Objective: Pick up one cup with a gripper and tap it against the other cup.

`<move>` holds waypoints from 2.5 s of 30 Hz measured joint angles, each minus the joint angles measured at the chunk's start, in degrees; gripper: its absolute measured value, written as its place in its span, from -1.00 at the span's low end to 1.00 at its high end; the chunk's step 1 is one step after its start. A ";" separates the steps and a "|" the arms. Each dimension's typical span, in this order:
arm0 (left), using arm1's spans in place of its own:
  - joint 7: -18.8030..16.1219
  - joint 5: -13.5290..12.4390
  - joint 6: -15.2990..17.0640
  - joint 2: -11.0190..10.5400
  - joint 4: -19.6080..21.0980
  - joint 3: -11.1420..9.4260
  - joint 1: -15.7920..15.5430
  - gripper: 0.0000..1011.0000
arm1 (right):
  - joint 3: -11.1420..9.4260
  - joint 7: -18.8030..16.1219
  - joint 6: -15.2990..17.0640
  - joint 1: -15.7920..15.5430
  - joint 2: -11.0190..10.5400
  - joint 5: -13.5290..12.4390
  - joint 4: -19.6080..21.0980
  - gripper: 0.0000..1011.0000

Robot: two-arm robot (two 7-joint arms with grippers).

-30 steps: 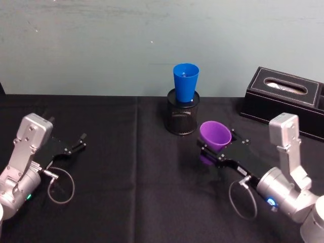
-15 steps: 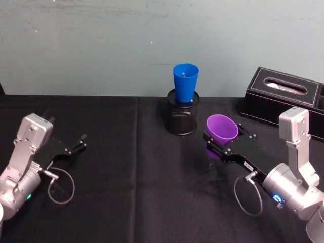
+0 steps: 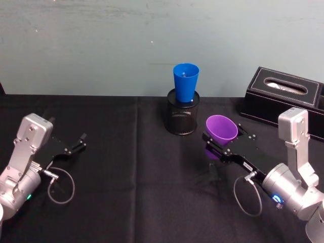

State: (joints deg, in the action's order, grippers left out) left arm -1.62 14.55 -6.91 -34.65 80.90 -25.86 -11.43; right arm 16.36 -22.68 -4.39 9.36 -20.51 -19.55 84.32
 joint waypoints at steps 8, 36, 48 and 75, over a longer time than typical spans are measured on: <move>0.00 0.00 0.00 0.00 0.00 0.00 0.00 1.00 | 0.02 0.00 -0.01 0.03 0.04 0.02 -0.05 0.46; 0.00 0.00 0.00 0.00 0.00 0.00 0.00 1.00 | 0.02 0.00 -0.01 0.04 0.05 0.04 -0.09 0.46; 0.00 0.00 0.00 0.00 0.00 0.00 0.00 1.00 | 0.02 0.00 -0.01 0.04 0.05 0.04 -0.09 0.46; 0.00 0.00 0.00 0.00 0.00 0.00 0.00 1.00 | 0.02 0.00 -0.01 0.04 0.05 0.04 -0.09 0.46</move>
State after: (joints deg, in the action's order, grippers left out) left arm -1.62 14.55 -6.91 -34.64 80.90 -25.86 -11.43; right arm 16.38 -22.68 -4.40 9.40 -20.46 -19.51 84.22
